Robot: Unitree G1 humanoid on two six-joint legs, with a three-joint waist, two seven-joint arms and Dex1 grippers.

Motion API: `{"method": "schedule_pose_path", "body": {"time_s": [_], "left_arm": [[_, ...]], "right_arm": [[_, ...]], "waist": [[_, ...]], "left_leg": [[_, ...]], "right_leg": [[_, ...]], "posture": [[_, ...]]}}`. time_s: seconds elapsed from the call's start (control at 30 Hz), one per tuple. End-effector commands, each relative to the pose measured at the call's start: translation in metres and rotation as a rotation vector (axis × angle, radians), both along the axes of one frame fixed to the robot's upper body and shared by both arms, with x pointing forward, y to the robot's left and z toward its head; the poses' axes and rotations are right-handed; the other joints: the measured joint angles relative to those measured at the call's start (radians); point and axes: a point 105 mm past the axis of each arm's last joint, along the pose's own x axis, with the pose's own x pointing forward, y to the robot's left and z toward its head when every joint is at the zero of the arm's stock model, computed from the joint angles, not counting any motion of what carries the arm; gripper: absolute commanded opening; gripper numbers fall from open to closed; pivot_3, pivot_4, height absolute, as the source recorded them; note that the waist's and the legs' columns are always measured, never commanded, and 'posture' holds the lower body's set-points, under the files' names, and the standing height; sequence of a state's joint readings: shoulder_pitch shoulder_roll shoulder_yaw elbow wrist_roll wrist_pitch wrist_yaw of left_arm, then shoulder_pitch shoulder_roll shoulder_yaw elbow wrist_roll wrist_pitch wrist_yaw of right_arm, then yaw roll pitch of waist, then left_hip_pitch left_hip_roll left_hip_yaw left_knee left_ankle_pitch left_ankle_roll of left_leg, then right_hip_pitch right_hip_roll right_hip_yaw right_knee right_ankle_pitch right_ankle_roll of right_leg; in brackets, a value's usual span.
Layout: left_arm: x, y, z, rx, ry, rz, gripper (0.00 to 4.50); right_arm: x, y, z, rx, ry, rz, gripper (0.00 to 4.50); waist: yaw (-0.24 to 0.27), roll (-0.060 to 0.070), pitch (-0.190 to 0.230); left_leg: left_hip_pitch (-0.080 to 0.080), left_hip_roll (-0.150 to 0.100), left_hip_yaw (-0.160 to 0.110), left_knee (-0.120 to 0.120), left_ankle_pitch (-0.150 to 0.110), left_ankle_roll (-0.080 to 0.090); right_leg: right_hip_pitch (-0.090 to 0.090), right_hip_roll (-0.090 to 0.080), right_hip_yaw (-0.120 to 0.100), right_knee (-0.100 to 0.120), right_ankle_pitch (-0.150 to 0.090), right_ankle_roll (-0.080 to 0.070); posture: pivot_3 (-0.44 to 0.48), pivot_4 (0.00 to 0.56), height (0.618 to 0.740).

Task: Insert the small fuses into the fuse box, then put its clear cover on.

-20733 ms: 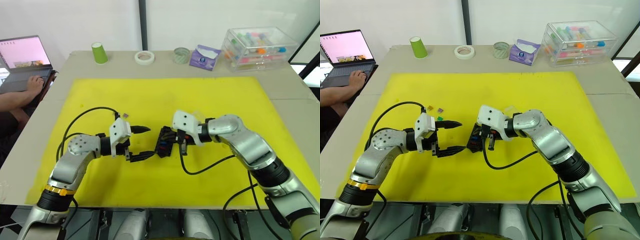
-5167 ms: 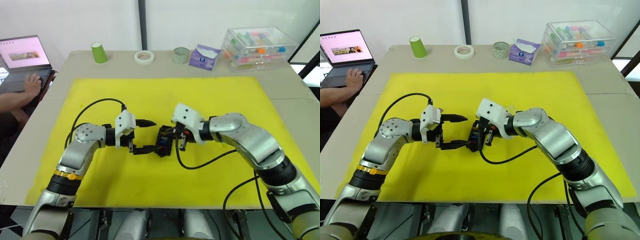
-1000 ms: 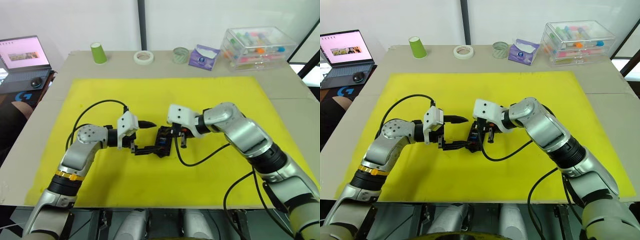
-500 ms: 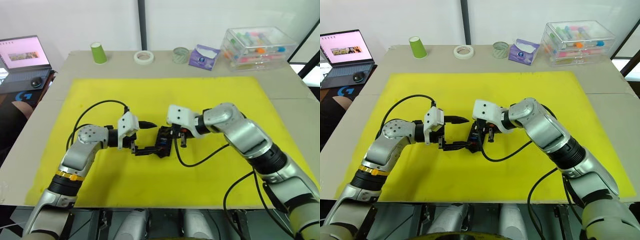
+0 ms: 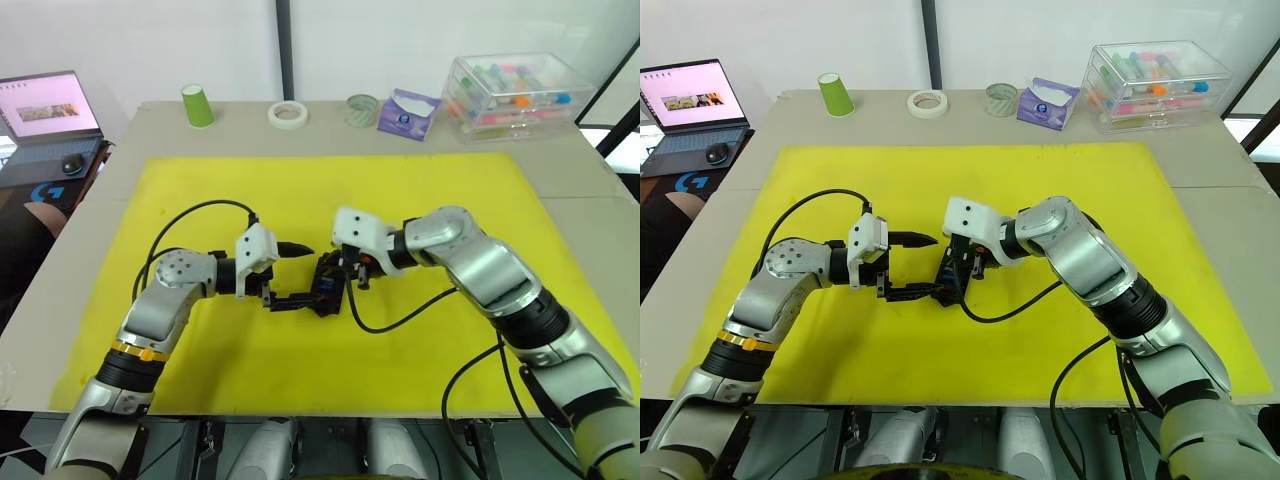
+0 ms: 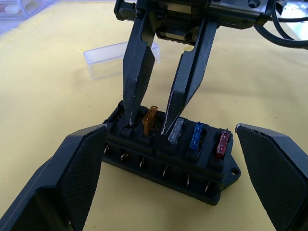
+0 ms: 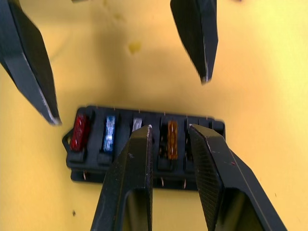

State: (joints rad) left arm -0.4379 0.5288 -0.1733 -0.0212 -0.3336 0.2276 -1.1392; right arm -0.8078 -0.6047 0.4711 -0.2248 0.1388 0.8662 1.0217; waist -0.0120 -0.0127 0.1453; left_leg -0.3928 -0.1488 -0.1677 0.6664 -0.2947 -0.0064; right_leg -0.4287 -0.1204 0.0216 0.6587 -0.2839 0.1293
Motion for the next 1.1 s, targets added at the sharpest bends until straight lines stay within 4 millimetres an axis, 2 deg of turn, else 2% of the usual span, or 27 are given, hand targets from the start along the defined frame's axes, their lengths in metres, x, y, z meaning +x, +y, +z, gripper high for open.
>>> {"method": "schedule_pose_path", "body": {"time_s": [0.03,0.37,0.47,0.53,1.1], "left_arm": [[0.001,-0.001,0.009,-0.001,-0.045,-0.007,4.5],[0.002,-0.001,0.01,-0.001,-0.047,-0.008,4.5],[0.003,-0.001,0.011,-0.002,-0.049,-0.008,4.5],[0.003,-0.002,0.011,-0.002,-0.051,-0.007,4.5],[0.004,-0.001,0.01,0.006,-0.046,-0.009,4.5]], "right_arm": [[0.002,0.004,0.025,0.081,-0.051,0.012,1.29],[0.002,-0.001,0.042,0.166,-0.078,0.0,1.29],[-0.001,-0.003,0.04,0.178,-0.067,0.002,0.64],[-0.002,-0.003,0.036,0.182,-0.065,-0.004,0.02],[-0.003,-0.003,0.005,0.152,-0.021,-0.025,0.02]], "waist": [[0.0,0.0,0.0],[-0.001,0.0,0.0],[0.0,0.0,0.0],[0.0,0.0,0.0],[-0.001,0.0,0.0]], "left_leg": [[0.0,0.0,0.0,0.0,0.0,0.0],[0.0,0.0,0.0,0.0,0.0,0.0],[0.0,0.0,0.0,0.0,0.0,0.0],[0.0,0.0,0.0,0.0,0.0,0.0],[0.0,0.0,0.0,0.0,0.0,0.0]], "right_leg": [[0.0,0.0,0.0,0.0,0.0,0.0],[0.0,0.0,0.0,0.0,0.0,0.0],[0.0,0.0,0.0,0.0,0.0,0.0],[0.0,0.0,0.0,0.0,0.0,0.0],[0.0,0.0,0.0,0.0,0.0,0.0]], "posture": [[0.0,0.15,0.74],[0.0,0.15,0.74],[0.0,0.15,0.74],[0.0,0.15,0.74],[0.0,0.15,0.74]]}}
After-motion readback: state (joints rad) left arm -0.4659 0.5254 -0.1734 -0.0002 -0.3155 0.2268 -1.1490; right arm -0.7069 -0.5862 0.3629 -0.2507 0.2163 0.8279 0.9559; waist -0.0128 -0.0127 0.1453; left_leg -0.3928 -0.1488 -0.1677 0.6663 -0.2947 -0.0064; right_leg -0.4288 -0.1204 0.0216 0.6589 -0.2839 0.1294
